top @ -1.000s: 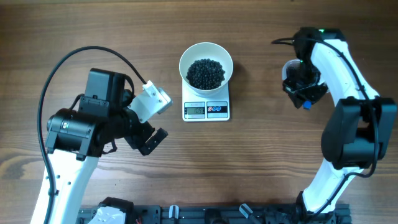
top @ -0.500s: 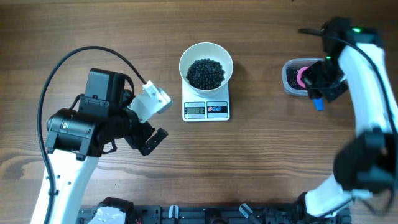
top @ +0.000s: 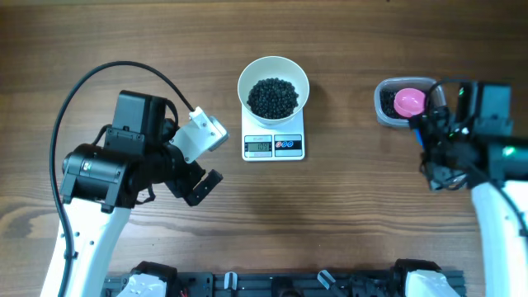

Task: Scoop item into bowl and weigh 150g on scale

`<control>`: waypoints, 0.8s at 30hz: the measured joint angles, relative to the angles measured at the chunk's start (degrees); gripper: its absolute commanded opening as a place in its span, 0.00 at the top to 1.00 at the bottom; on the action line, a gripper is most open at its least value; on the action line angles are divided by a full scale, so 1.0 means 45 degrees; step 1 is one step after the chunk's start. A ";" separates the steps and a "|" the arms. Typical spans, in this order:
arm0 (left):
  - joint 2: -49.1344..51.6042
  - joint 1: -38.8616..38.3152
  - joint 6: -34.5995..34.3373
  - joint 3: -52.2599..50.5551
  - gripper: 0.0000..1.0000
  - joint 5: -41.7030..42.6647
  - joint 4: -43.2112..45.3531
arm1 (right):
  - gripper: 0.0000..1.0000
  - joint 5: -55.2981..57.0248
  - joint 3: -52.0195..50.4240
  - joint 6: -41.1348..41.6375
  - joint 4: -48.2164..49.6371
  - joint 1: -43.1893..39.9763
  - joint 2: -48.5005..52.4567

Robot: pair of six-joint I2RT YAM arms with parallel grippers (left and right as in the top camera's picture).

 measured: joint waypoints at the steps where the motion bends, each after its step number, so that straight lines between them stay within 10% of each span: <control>1: 0.0000 0.0000 0.0000 0.0000 0.00 -0.0005 0.0000 | 0.00 -0.0126 -0.0767 0.0107 0.0486 0.0000 -0.0287; 14: 0.0000 0.0000 0.0000 0.0000 0.00 -0.0005 0.0005 | 0.16 -0.0748 -0.6601 0.0714 0.6193 -0.0782 -0.2506; 24: 0.0000 0.0000 0.0000 0.0000 0.00 -0.0005 -0.0005 | 0.16 -0.4736 -0.6815 -0.4051 0.8466 -0.6411 -0.2395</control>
